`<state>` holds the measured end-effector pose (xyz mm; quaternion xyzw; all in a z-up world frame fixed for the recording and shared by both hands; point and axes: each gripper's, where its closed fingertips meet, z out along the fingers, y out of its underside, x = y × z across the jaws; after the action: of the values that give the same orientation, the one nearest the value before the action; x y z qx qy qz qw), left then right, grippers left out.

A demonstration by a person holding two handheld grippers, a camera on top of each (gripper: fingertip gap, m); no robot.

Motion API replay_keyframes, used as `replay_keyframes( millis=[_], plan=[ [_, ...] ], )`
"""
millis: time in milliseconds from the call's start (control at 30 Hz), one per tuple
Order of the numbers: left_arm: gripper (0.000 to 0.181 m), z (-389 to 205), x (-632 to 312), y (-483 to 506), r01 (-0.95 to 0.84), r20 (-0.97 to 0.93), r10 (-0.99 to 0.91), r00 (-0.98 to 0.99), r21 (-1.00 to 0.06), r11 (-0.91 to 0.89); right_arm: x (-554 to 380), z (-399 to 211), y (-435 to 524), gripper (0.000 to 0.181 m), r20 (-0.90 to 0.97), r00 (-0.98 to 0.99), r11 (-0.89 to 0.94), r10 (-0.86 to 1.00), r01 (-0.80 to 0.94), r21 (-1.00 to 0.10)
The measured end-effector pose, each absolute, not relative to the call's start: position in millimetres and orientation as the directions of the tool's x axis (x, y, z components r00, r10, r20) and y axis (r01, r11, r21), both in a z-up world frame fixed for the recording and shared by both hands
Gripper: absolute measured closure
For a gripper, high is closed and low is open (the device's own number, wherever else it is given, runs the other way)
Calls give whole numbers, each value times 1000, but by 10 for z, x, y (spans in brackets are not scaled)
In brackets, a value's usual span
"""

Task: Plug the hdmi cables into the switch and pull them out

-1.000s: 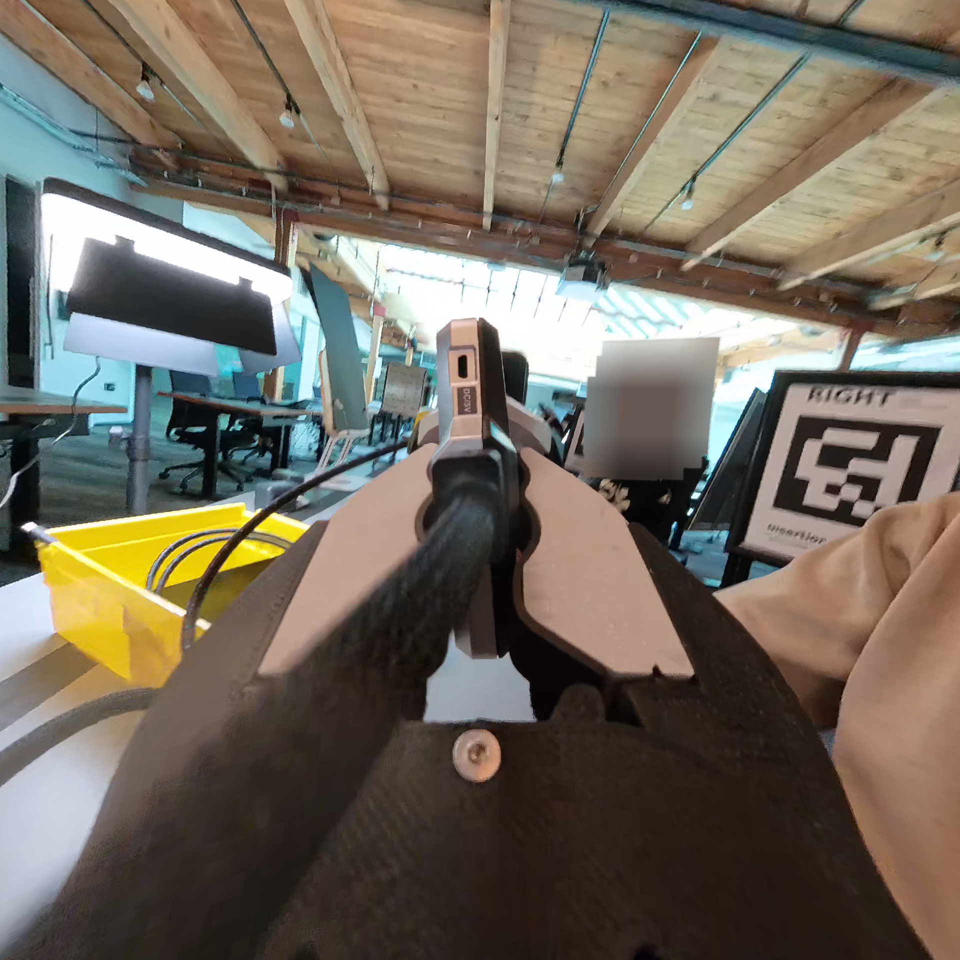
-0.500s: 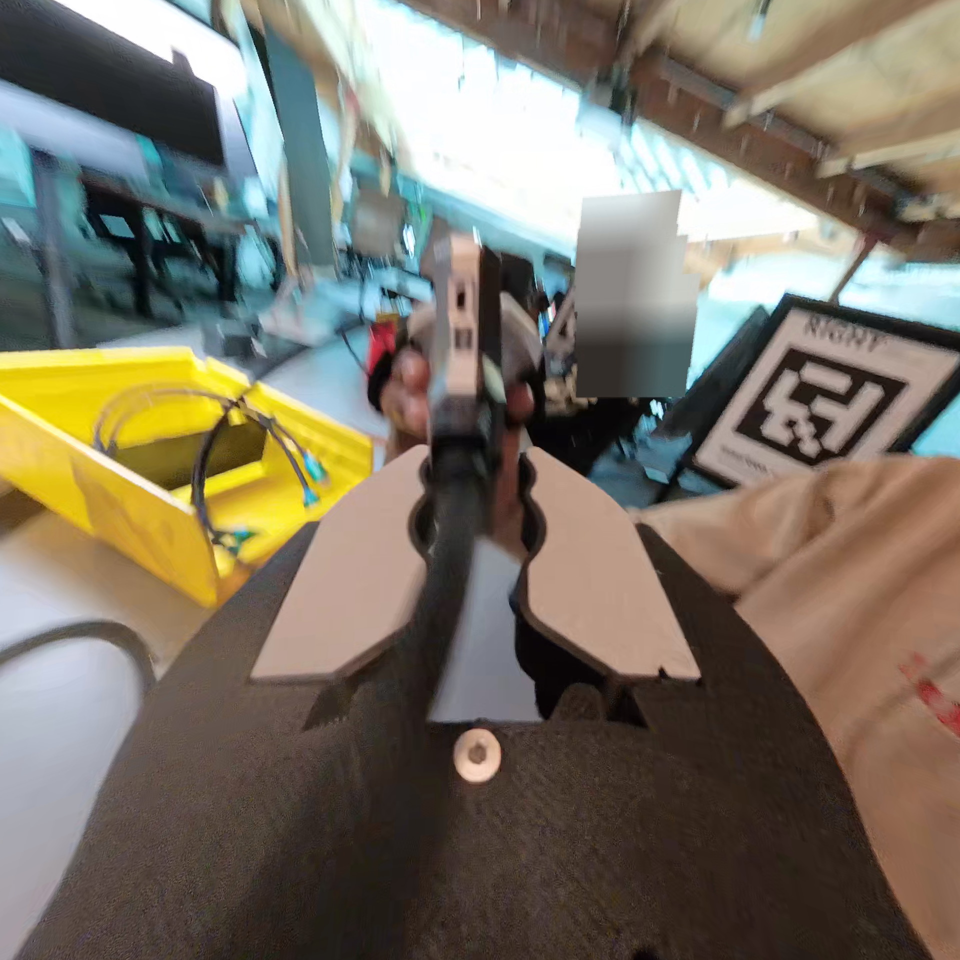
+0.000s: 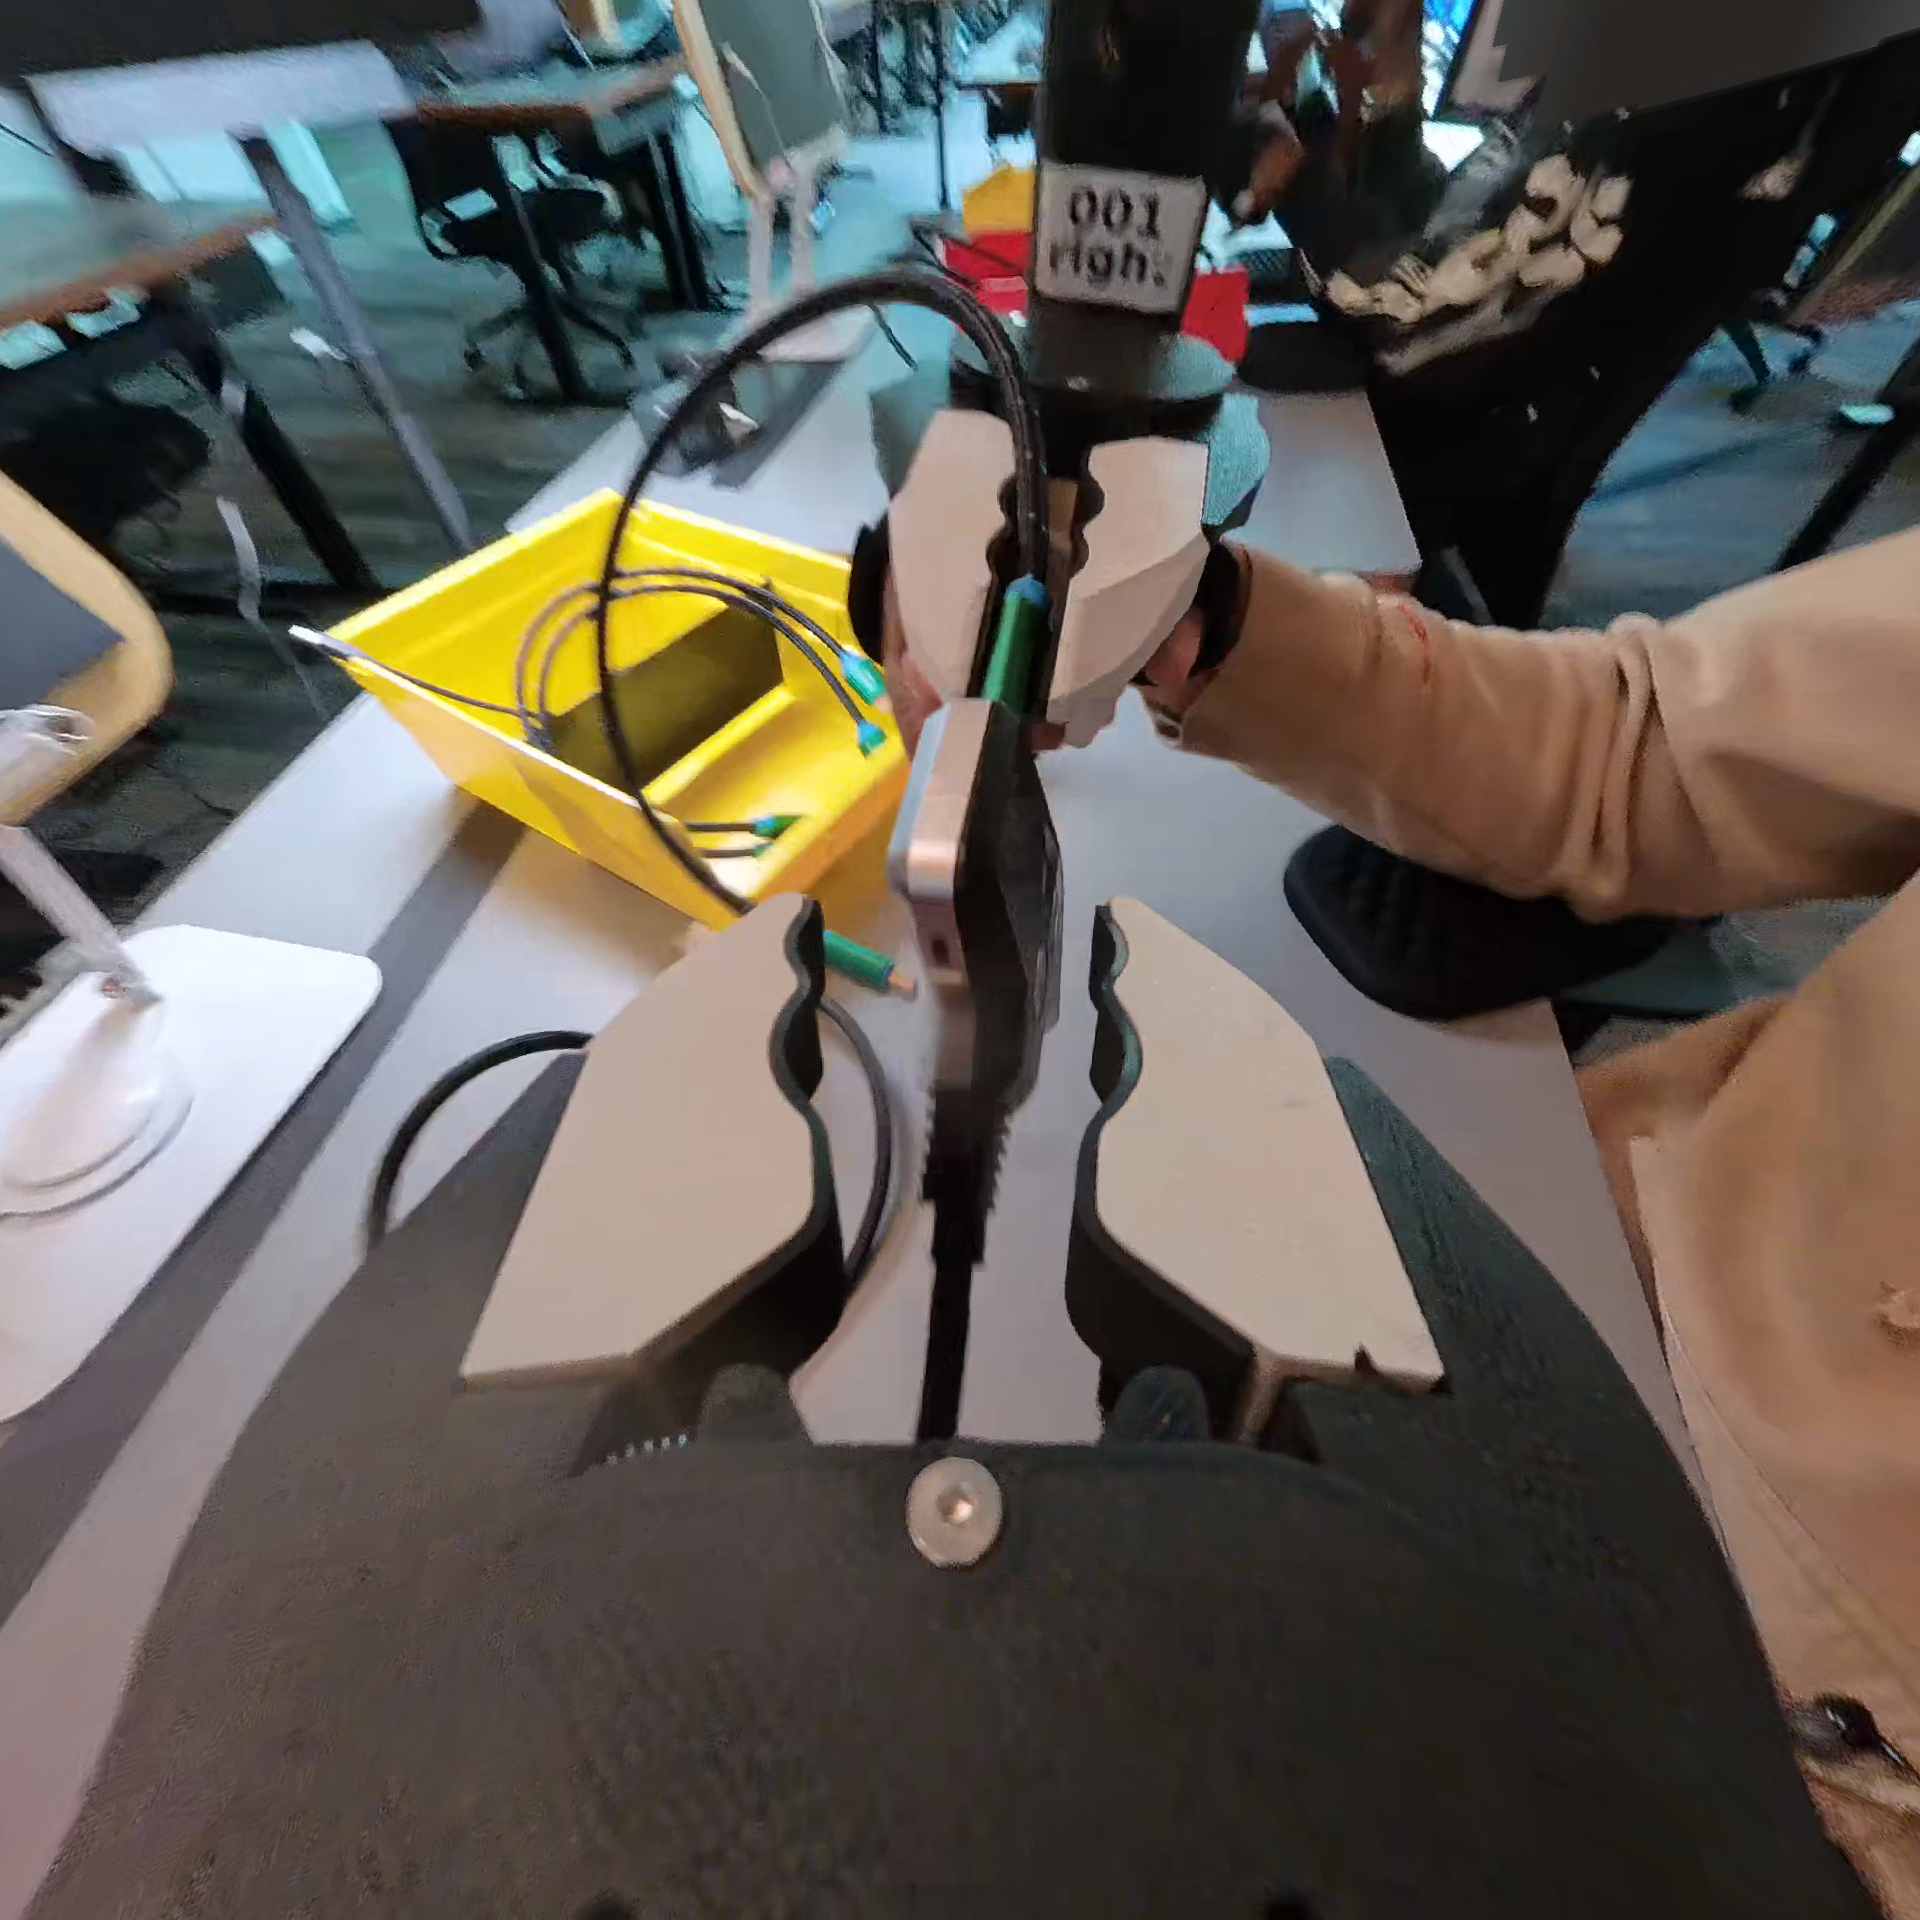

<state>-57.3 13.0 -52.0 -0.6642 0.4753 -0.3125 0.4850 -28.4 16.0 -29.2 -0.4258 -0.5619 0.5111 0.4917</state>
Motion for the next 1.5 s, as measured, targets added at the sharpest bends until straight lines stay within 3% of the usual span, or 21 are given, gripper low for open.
replay_keyframes(
  millis=[133, 867, 1500],
  plan=[
    [158, -732, -377, 28, -399, -34, -971, 239, -914, -66, -416, -427, 6, 169, 134, -217, 144, 967, 32, -989],
    [159, -538, -209, 51, -303, -33, -971, 236, -952, -42, -223, -262, 34, 170, 233, -223, 232, 947, -33, -972],
    [159, -576, -353, 99, -337, -26, -965, 260, -939, -65, -179, -289, 134, 170, 178, -227, 177, 957, -27, -984]
  ],
)
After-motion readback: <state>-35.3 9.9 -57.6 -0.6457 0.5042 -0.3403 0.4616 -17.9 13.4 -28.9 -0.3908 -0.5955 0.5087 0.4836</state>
